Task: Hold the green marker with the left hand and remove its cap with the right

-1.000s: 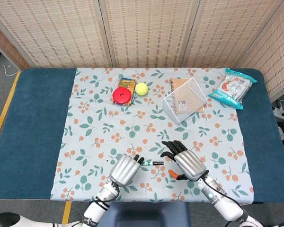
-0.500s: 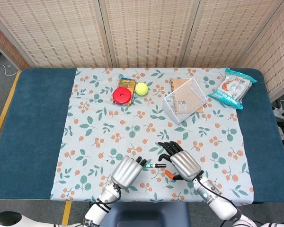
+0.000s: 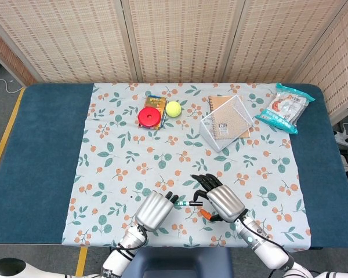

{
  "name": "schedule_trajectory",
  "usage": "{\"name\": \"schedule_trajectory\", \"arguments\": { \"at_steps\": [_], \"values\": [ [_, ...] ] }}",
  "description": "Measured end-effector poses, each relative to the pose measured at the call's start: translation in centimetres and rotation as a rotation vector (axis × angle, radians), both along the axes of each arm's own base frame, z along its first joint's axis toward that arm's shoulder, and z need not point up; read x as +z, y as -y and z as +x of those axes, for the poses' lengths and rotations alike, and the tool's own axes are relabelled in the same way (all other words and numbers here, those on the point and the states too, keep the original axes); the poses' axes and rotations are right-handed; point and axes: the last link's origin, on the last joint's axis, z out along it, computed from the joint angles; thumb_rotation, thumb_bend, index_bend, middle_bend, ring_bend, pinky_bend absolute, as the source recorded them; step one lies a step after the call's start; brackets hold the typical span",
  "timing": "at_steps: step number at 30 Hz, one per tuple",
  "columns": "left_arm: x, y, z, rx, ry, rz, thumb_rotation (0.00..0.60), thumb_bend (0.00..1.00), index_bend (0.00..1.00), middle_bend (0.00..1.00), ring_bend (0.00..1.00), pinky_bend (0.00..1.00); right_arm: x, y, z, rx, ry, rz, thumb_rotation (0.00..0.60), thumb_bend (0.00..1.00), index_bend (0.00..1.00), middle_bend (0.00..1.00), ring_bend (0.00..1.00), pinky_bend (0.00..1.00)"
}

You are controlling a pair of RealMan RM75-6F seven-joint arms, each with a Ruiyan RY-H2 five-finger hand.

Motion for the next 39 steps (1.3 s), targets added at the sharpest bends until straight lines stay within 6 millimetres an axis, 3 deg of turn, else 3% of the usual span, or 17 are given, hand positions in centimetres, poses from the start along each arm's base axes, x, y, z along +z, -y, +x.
{"name": "schedule_trajectory", "arguments": {
  "at_steps": [29,39],
  "values": [
    [0.4,1.0,0.4,-0.019,0.027,-0.03,0.6,0.65,0.87,1.0,0.91,0.98,0.0,-0.1,0.2,0.01,0.026,0.007,0.6,0.33,0.45,0.0,0.0,0.0],
    [0.5,0.8,0.2,-0.012,0.028,-0.027,0.6,0.65,0.87,1.0,0.91,0.98,-0.2,0.0,0.2,-0.009,0.039,0.006,0.6,0.33,0.58,0.0,0.0,0.0]
  ]
}}
